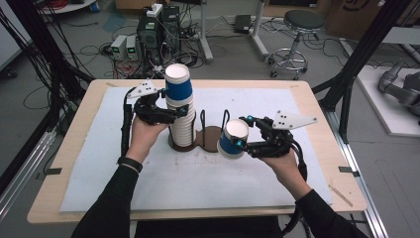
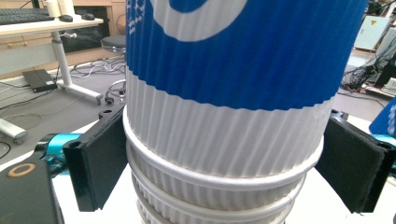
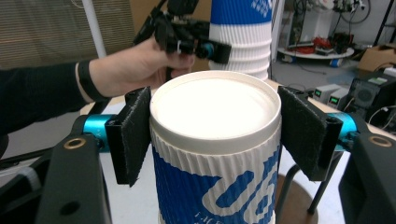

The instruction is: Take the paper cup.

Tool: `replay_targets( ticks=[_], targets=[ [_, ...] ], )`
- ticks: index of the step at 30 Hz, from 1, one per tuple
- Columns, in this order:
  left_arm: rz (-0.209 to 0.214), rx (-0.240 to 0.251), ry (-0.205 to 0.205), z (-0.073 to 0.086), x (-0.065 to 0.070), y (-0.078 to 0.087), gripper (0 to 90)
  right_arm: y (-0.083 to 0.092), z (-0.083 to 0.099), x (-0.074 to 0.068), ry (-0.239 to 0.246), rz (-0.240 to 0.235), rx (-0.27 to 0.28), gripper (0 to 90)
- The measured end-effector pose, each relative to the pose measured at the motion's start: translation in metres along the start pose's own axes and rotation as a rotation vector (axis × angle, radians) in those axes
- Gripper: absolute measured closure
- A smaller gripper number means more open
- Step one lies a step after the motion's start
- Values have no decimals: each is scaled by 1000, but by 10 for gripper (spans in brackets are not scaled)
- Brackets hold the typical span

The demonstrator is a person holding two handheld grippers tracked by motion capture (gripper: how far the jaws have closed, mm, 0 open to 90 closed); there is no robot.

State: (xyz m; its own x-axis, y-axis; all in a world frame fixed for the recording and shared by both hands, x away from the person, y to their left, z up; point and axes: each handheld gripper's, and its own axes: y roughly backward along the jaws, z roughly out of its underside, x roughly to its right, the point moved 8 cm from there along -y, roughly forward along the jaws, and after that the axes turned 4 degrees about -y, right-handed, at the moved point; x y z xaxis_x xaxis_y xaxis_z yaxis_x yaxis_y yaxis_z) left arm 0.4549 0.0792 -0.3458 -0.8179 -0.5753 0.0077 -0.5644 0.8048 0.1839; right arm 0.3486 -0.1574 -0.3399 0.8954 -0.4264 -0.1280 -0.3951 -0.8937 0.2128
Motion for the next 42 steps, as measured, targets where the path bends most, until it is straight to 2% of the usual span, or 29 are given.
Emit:
replay_targets(
  ticks=[8,20,30,36,42],
  targets=[
    [1,0,0,0,0,0,108,1,18,3,-25,6,-14,306],
    [1,-2,2,0,0,0,105,-2,23,4,-36,4,-22,306],
    [-16,-19,-10,0,1,3,101,-2,23,4,-36,0,-21,305],
    [-29,-18,-15,-3,2,10,101,-1,23,4,-37,-1,-21,306],
    [-38,-15,-27,2,5,25,101,-1,24,5,-43,-2,-21,306]
  ],
)
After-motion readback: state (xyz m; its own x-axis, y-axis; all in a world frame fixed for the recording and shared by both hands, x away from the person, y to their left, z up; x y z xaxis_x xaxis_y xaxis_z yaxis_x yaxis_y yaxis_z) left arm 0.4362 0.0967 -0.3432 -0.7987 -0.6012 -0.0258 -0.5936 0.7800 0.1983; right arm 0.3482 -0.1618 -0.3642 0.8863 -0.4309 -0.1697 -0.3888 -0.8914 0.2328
